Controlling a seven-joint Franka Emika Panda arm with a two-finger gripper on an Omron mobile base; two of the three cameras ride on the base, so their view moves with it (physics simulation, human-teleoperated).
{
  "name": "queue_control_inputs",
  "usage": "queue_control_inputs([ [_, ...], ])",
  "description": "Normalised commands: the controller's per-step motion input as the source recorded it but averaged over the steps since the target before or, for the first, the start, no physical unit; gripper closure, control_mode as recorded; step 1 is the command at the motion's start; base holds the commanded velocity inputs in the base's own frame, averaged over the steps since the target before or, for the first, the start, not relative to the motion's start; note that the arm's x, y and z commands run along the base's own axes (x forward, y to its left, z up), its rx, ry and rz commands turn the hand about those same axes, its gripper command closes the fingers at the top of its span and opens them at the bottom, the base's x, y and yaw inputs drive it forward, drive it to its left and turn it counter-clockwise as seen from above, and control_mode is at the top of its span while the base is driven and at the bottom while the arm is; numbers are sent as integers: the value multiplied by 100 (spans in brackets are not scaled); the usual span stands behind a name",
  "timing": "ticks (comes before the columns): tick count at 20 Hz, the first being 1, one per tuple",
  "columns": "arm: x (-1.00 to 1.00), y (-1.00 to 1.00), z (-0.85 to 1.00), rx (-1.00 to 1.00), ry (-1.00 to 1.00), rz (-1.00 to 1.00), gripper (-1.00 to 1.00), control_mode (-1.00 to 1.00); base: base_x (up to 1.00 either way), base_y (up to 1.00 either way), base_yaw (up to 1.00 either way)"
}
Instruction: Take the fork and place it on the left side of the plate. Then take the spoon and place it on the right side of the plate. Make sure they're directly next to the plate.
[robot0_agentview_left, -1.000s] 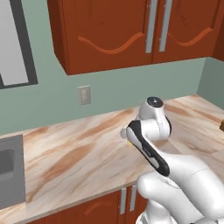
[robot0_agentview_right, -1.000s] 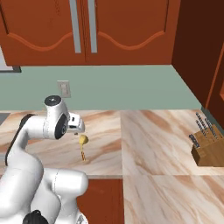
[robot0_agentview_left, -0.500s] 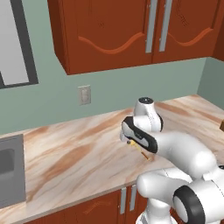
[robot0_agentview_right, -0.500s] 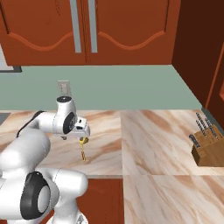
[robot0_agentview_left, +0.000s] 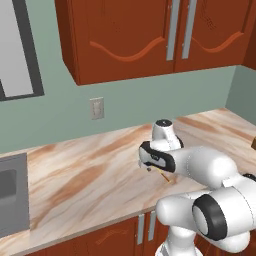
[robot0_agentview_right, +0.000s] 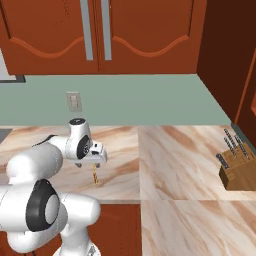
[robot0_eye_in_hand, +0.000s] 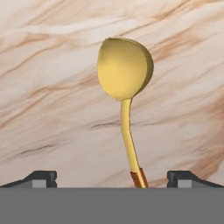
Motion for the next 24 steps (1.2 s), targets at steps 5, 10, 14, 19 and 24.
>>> queue_control_inputs([
  [5, 9, -10, -34, -2, 0, 5, -100, -100, 0, 0, 0],
  [10, 17, -25, -31, 0, 0, 10, -100, -100, 0, 0, 0],
  [14, 18, -5, -42, -1, 0, 8, -100, -100, 0, 0, 0],
  [19, 21, 17, -48, -5, 0, 4, 100, -100, 0, 0, 0],
  [24, 2, 19, -30, -1, 3, 1, 100, -100, 0, 0, 0],
])
